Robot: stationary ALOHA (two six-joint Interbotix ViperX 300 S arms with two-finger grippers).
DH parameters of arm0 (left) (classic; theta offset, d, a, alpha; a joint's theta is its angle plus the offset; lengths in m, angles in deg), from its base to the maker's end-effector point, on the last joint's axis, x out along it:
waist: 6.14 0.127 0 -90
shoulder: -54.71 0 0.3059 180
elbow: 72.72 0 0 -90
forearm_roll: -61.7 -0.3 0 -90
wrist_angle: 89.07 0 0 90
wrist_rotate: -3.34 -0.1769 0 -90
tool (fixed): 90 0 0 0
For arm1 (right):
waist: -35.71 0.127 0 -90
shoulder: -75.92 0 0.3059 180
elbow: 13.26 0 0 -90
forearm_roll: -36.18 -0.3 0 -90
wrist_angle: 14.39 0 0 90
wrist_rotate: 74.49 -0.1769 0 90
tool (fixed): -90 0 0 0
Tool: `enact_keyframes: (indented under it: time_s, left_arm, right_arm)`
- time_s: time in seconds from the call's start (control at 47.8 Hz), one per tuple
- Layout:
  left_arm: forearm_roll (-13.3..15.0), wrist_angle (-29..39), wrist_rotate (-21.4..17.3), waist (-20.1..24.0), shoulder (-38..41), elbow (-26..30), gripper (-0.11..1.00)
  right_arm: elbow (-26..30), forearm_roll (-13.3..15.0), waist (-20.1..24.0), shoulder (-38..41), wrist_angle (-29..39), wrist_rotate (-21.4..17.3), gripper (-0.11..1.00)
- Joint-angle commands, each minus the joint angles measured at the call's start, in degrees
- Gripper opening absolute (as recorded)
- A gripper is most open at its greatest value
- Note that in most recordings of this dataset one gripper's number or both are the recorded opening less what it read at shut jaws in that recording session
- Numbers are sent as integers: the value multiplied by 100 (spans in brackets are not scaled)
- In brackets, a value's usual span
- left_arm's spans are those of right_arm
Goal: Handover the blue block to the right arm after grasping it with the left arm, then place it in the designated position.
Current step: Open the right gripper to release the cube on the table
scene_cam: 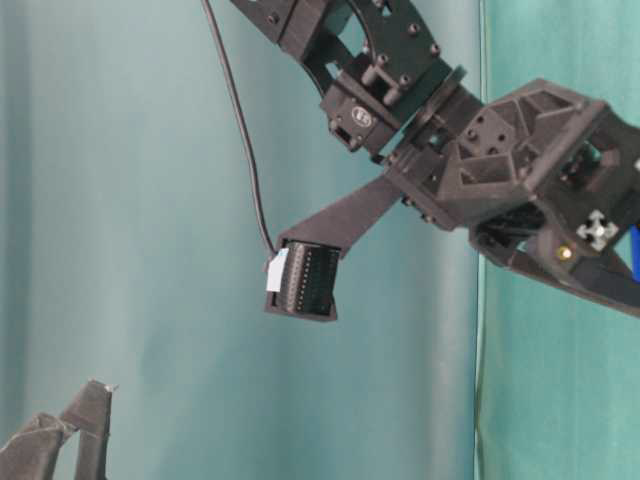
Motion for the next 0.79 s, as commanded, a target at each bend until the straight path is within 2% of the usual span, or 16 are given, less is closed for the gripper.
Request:
enact_keyframes:
  time_s: [0.0,0.377,0.774]
  left_arm:
    - [-18,-35,0,18,-26,97,100]
    - [-18,-35,0,18,-35,97,100]
    - [-18,-35,0,18,-26,97,100]
  right_arm:
    - [105,-26,0,-141,-9,-9,95]
    - [105,-26,0,-352,70,0,94]
    - [114,35,35,-1529,1037,79,94]
